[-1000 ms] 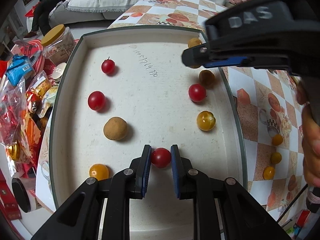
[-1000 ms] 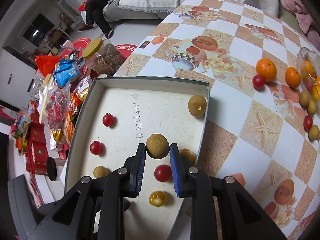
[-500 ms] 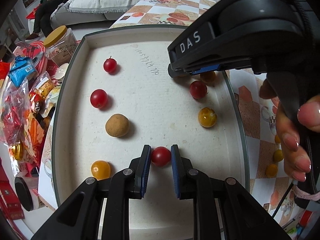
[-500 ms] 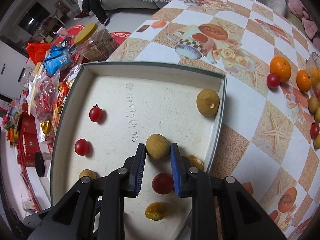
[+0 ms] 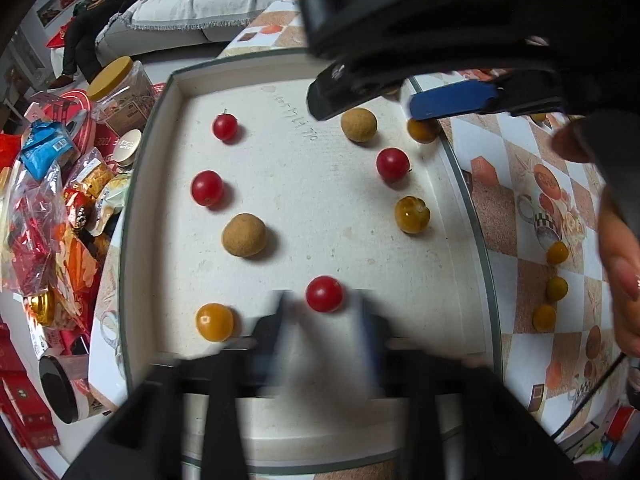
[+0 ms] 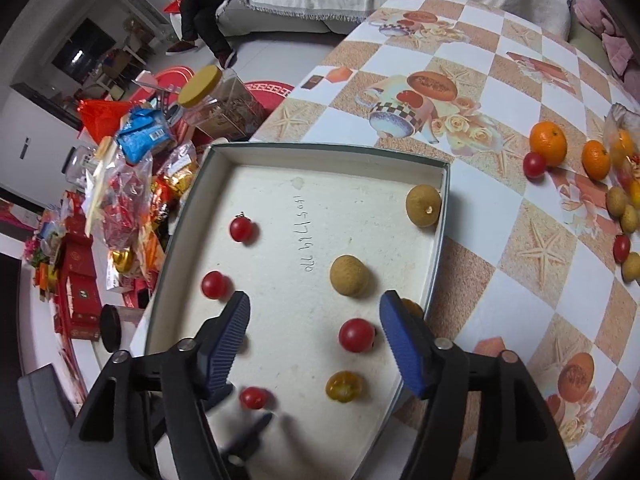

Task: Organize fruits

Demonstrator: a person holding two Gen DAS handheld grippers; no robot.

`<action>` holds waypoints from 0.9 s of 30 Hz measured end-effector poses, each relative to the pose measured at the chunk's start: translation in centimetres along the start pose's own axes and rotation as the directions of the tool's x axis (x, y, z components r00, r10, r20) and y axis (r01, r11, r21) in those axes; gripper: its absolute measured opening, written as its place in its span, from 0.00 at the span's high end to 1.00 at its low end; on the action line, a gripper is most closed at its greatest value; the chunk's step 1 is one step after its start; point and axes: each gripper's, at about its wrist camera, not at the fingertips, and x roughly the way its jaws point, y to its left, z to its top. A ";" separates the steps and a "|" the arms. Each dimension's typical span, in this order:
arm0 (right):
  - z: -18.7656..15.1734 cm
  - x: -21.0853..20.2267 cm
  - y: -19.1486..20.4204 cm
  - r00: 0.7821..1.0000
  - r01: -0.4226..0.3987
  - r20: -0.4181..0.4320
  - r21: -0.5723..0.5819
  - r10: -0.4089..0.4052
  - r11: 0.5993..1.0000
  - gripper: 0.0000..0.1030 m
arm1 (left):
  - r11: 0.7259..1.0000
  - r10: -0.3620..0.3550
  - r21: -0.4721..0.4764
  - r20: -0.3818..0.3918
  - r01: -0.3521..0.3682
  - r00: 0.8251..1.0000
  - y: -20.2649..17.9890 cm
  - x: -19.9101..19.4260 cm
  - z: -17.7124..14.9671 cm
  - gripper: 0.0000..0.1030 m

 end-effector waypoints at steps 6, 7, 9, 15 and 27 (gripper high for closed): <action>-1.7 -2.8 -0.1 0.999 0.032 0.036 0.038 -0.034 0.999 0.19 | 1.000 0.000 -0.004 0.036 0.000 0.999 0.4 -1.0 -0.5 0.23; -2.0 -3.1 -0.4 0.998 0.043 0.035 0.049 -0.045 0.998 0.19 | 1.000 0.002 -0.001 0.028 -0.002 1.000 0.4 -1.0 -0.5 0.23; -2.7 -3.6 -0.8 0.997 0.071 0.025 0.064 -0.072 0.995 0.16 | 1.000 0.012 0.010 0.019 -0.012 1.000 0.4 -1.2 -0.6 0.23; -5.6 -4.6 -1.3 0.988 0.147 -0.045 0.044 -0.145 0.988 0.12 | 0.999 0.027 0.023 -0.015 -0.026 1.000 0.7 -2.3 -1.2 0.22; -8.6 -6.2 1.8 0.962 0.248 -0.109 -0.030 -0.250 0.968 0.12 | 0.995 0.064 0.085 -0.032 -0.061 0.997 1.6 -6.6 -1.7 0.01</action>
